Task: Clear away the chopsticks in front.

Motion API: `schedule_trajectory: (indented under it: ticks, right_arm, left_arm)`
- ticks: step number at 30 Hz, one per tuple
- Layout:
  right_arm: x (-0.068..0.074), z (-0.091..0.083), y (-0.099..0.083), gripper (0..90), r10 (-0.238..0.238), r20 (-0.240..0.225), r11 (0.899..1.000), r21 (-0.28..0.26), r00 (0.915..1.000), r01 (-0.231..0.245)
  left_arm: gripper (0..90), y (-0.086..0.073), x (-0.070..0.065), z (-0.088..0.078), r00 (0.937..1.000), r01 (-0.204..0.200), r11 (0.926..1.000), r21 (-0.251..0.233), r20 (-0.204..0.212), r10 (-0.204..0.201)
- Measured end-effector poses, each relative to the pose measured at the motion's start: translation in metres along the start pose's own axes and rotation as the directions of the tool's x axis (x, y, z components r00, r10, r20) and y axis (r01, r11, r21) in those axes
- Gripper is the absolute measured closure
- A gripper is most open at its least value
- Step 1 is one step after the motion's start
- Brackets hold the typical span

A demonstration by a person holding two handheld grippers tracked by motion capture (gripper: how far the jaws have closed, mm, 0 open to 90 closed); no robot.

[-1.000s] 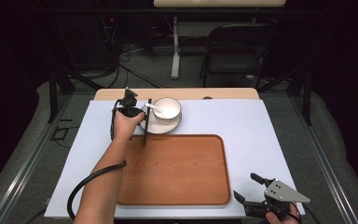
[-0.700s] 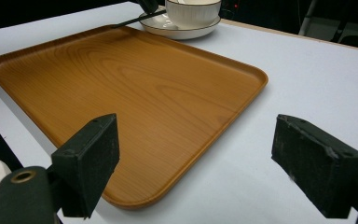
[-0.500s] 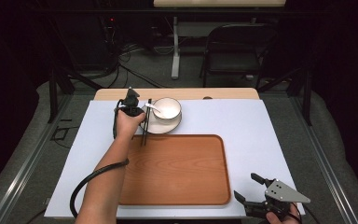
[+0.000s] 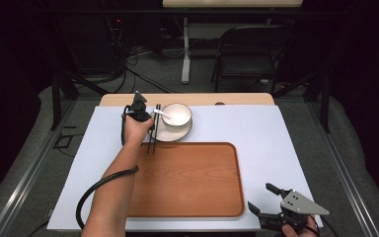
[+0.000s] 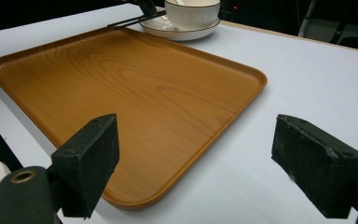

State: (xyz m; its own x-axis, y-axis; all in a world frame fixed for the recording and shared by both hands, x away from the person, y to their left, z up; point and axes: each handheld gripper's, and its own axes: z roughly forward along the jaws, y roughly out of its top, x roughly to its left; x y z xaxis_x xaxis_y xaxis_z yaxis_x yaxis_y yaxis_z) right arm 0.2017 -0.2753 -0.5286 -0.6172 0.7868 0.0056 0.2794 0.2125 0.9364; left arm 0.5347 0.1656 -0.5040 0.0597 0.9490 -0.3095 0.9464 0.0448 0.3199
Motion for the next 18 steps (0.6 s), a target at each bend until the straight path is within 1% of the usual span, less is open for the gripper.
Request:
schedule_trajectory:
  ticks: [1,4,7,10,12,13,14,18]
  right_arm:
    - [0.0,0.0,0.0,14.7,0.0,0.0,1.0,0.0,1.0,0.0]
    - [0.0,0.0,0.0,14.7,0.0,0.001,1.0,-0.001,1.0,0.0]
    - [0.0,0.0,0.0,14.7,0.002,0.0,1.0,0.001,1.0,-0.002]
    - [0.0,0.0,0.0,14.7,0.001,-0.001,1.0,0.001,1.0,-0.001]
    - [0.0,0.001,0.0,14.7,0.002,-0.001,1.0,0.0,1.0,-0.002]
    - [0.0,0.001,0.0,14.7,0.002,-0.002,1.0,0.001,1.0,-0.002]
    - [0.0,0.001,0.0,14.7,0.002,-0.002,1.0,0.002,1.0,-0.002]
    - [0.0,0.001,0.0,14.7,0.003,-0.003,1.0,0.004,1.0,-0.003]
  left_arm:
    - [85.7,0.0,0.0,-0.001,1.0,0.005,1.0,-0.006,-0.002,-0.005]
    - [85.7,-0.001,0.002,-0.007,1.0,0.0,0.9998,-0.018,0.0,0.0]
    - [85.7,-0.004,0.005,-0.012,0.9997,0.017,0.9995,-0.026,0.017,-0.017]
    - [85.7,-0.01,0.009,-0.018,0.9993,0.019,0.9995,-0.026,0.033,-0.018]
    - [85.7,-0.014,0.011,-0.021,0.9992,0.021,0.9993,-0.03,0.034,-0.02]
    - [85.7,-0.017,0.013,-0.024,0.9989,0.014,0.9994,-0.032,0.044,-0.013]
    - [85.7,-0.02,0.015,-0.027,0.9977,0.02,0.9992,-0.034,0.065,-0.018]
    - [85.7,-0.032,0.018,-0.037,0.9958,0.004,0.9991,-0.043,0.092,0.0]
